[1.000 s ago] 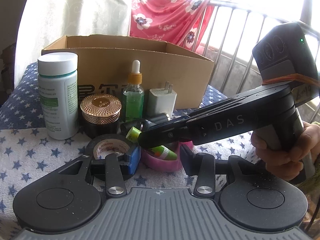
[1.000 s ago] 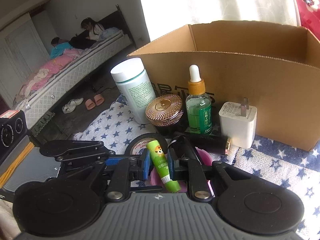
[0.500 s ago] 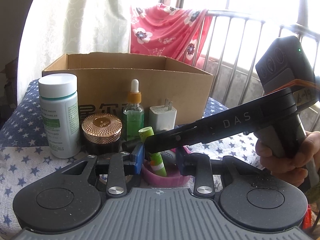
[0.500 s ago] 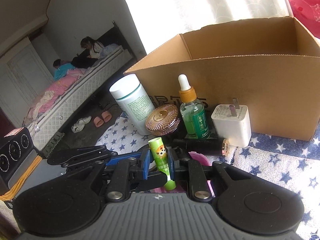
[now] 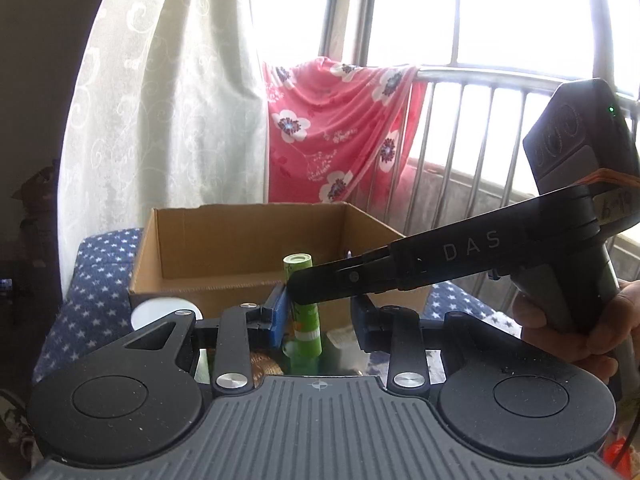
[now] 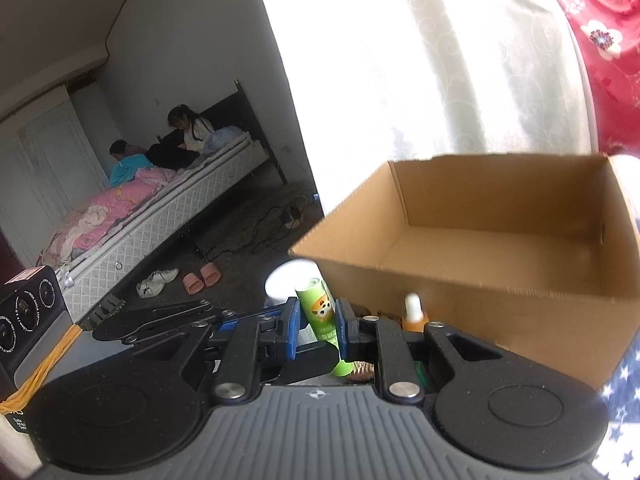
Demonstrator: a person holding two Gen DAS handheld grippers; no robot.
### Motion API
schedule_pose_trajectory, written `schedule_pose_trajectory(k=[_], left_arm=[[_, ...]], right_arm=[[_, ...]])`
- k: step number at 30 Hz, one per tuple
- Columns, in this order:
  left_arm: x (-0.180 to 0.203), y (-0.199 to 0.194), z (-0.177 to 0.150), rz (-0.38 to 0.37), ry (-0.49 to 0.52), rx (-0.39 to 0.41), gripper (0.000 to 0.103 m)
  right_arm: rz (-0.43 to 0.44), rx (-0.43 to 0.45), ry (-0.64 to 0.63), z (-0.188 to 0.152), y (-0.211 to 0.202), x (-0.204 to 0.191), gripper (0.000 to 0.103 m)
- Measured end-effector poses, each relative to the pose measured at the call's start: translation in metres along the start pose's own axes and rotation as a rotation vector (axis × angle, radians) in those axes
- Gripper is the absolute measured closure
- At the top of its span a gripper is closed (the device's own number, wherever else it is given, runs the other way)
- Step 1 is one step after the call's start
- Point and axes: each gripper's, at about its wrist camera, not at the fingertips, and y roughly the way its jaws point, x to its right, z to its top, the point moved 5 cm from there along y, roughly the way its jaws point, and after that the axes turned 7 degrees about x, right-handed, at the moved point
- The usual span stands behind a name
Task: Organize rigid objects
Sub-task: 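Carry the green tube over the cardboard box and open the right gripper, then move the right gripper back down to the black key fob in the bowl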
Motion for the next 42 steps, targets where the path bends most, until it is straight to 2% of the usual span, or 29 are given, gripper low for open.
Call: schedule_pose_trajectory(k=[4, 9, 15, 17, 19, 23, 32, 38, 42], left_arm=[[-0.024, 0.022, 0.031, 0.032, -0.002, -0.052, 0.071], [-0.058, 0.077, 0.043, 0.069, 0.008, -0.205, 0.071], [-0.103, 0.147, 0.021, 0.076, -0.049, -0.408, 0.070], [-0.114, 0.161, 0.013, 0.130, -0.034, -0.437, 0.070], [-0.120, 0.164, 0.013, 0.134, -0.041, -0.432, 0.069], [-0.120, 0.146, 0.025, 0.120, -0.043, -0.385, 0.063], [-0.093, 0.082, 0.045, 0.059, -0.042, -0.270, 0.051], [-0.062, 0.036, 0.024, 0.000, -0.009, -0.248, 0.050], [-0.040, 0.019, -0.007, -0.058, -0.027, -0.268, 0.050]], right_arm=[[0.010, -0.032, 0.045, 0.040, 0.031, 0.008, 0.083], [-0.009, -0.147, 0.181, 0.063, 0.086, 0.047, 0.083], [-0.080, -0.303, 0.345, 0.051, 0.153, 0.107, 0.083], [-0.119, -0.332, 0.366, 0.044, 0.168, 0.122, 0.082], [-0.130, -0.327, 0.372, 0.042, 0.171, 0.128, 0.082], [-0.115, -0.279, 0.357, 0.044, 0.148, 0.129, 0.082], [-0.062, -0.118, 0.370, 0.042, 0.035, 0.113, 0.082], [-0.068, -0.016, 0.383, 0.010, -0.035, 0.107, 0.081], [-0.094, 0.005, 0.460, -0.029, -0.056, 0.119, 0.080]])
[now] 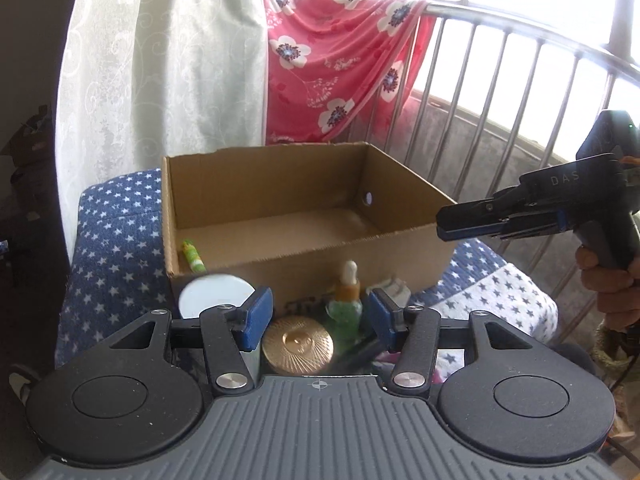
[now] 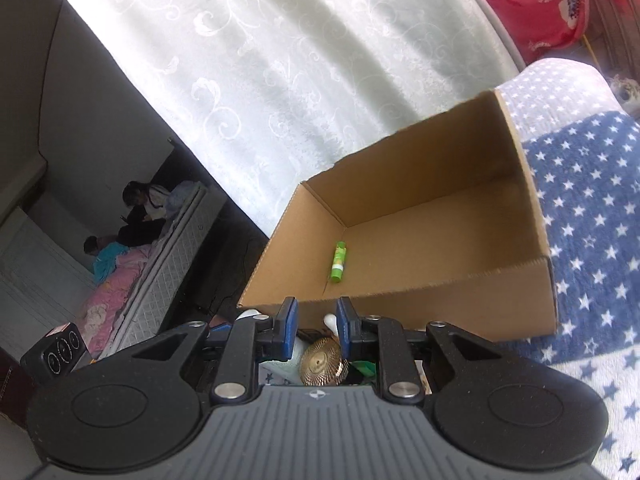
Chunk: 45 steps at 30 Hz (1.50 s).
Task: Organize rigid objects
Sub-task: 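Move the right gripper back down to the black key fob in the bowl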
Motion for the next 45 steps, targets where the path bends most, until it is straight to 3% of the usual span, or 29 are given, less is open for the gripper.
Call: schedule_pose_trajectory(k=[8, 14, 20, 32, 45], left_arm=[[0.029, 0.030, -0.059, -0.036, -0.055, -0.100, 0.052], [0.038, 0.038, -0.073, -0.026, -0.023, -0.101, 0.053], [0.039, 0.049, -0.074, 0.003, 0.020, -0.113, 0.063], [0.043, 0.060, -0.073, -0.031, 0.027, -0.124, 0.064], [0.059, 0.041, -0.072, -0.042, 0.073, -0.024, 0.064]], right_arm=[[-0.087, -0.013, 0.095, -0.051, 0.018, 0.047, 0.070], [-0.003, -0.044, 0.048, -0.078, 0.020, 0.034, 0.070], [0.073, -0.060, 0.031, -0.087, 0.021, 0.021, 0.070], [0.047, -0.103, 0.045, -0.092, 0.043, 0.027, 0.070], [0.086, -0.072, 0.074, -0.094, 0.027, 0.034, 0.070]])
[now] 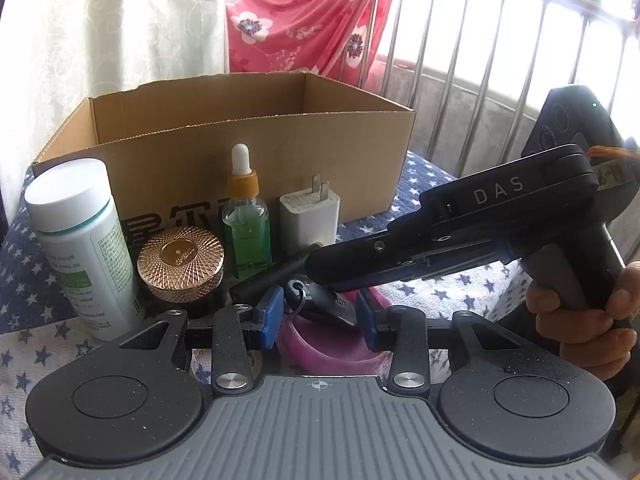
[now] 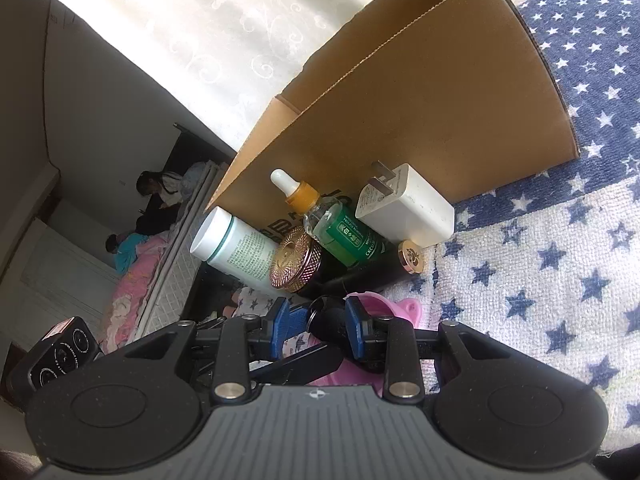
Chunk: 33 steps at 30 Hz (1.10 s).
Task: Organize rigid objects
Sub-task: 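Move the right gripper back down to the black key fob in the bowl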
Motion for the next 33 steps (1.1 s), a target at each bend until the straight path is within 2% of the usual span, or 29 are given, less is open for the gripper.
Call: schedule_pose_trajectory(k=[9, 17, 24, 28, 30, 33], left_arm=[[0.013, -0.011, 0.002, -0.018, 0.028, 0.077, 0.064], [0.015, -0.010, -0.001, 0.009, 0.061, 0.068, 0.064], [0.013, -0.006, -0.002, 0.003, 0.046, 0.057, 0.064], [0.012, -0.008, -0.001, -0.041, -0.001, 0.082, 0.064], [0.010, -0.007, -0.001, -0.063, -0.028, 0.091, 0.064], [0.007, -0.003, -0.001, -0.077, -0.062, 0.093, 0.063]], right_arm=[[-0.017, 0.036, -0.010, -0.006, -0.012, 0.000, 0.070], [-0.020, 0.033, 0.008, -0.009, -0.012, 0.005, 0.070], [-0.018, 0.030, 0.008, -0.011, -0.009, 0.006, 0.069], [-0.014, 0.040, 0.005, -0.010, -0.012, 0.006, 0.069], [-0.005, 0.045, 0.005, -0.010, -0.013, 0.006, 0.067], [0.002, 0.048, -0.004, -0.010, -0.014, 0.006, 0.059]])
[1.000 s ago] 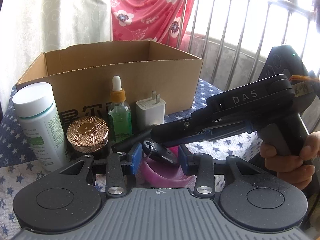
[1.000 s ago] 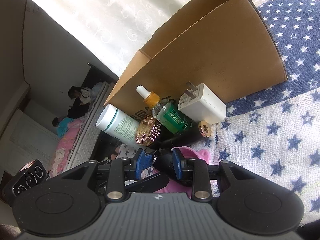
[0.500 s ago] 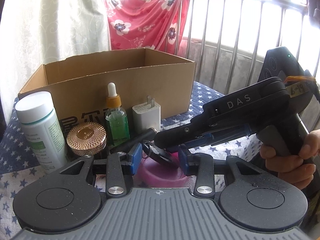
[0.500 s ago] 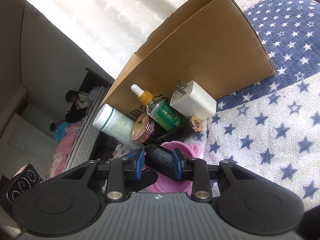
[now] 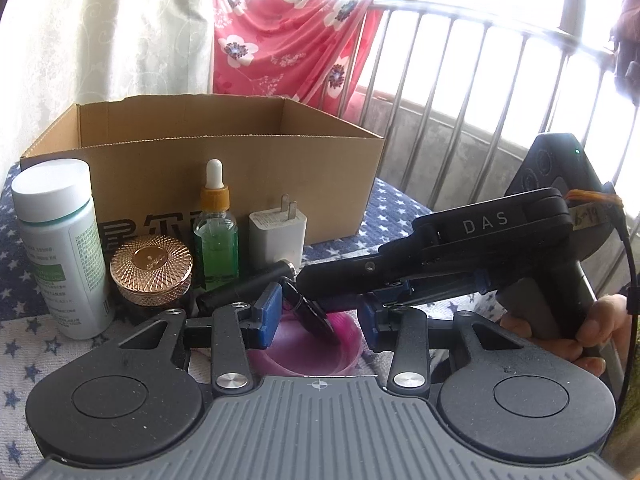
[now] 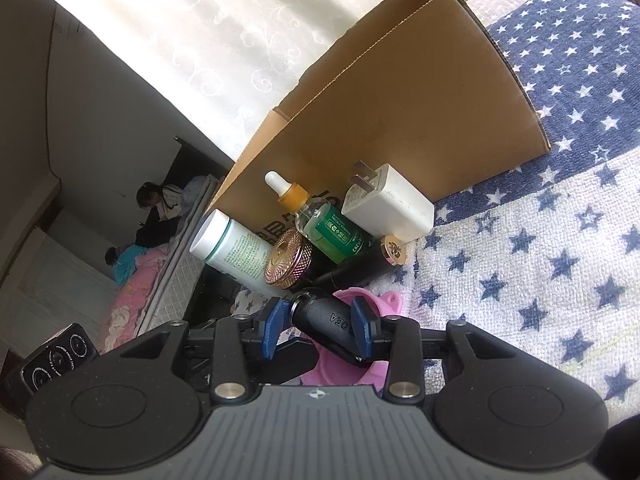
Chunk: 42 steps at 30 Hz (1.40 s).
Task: Organize rigid objects
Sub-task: 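Move the right gripper back down to the black key fob in the bowl, then close the right gripper on the black key fob and lift it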
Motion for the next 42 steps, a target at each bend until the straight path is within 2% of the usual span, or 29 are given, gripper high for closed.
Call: schedule_pose_trajectory(k=[2, 11, 15, 18, 23, 33, 42], left_arm=[[-0.002, 0.003, 0.000, -0.003, -0.021, -0.002, 0.063], [-0.003, 0.015, -0.006, 0.053, 0.006, -0.038, 0.063], [-0.005, 0.013, -0.004, 0.033, -0.016, -0.032, 0.063], [-0.004, 0.010, -0.006, 0.039, -0.009, -0.026, 0.063], [-0.006, 0.012, -0.010, 0.028, -0.016, -0.047, 0.063], [-0.003, 0.020, -0.007, 0.048, -0.006, -0.092, 0.064], [-0.001, 0.004, 0.001, 0.044, -0.016, -0.047, 0.069]], right_arm=[[0.006, 0.003, -0.005, 0.000, 0.000, 0.000, 0.055], [-0.038, -0.036, -0.064, 0.001, 0.011, -0.004, 0.056], [-0.061, -0.072, -0.113, 0.004, 0.019, -0.009, 0.058], [-0.057, -0.097, -0.130, 0.004, 0.022, -0.010, 0.062], [-0.063, -0.107, -0.137, 0.003, 0.022, -0.006, 0.077], [-0.073, -0.074, -0.131, 0.007, 0.017, -0.007, 0.086], [-0.070, -0.017, -0.170, 0.009, 0.002, -0.029, 0.090]])
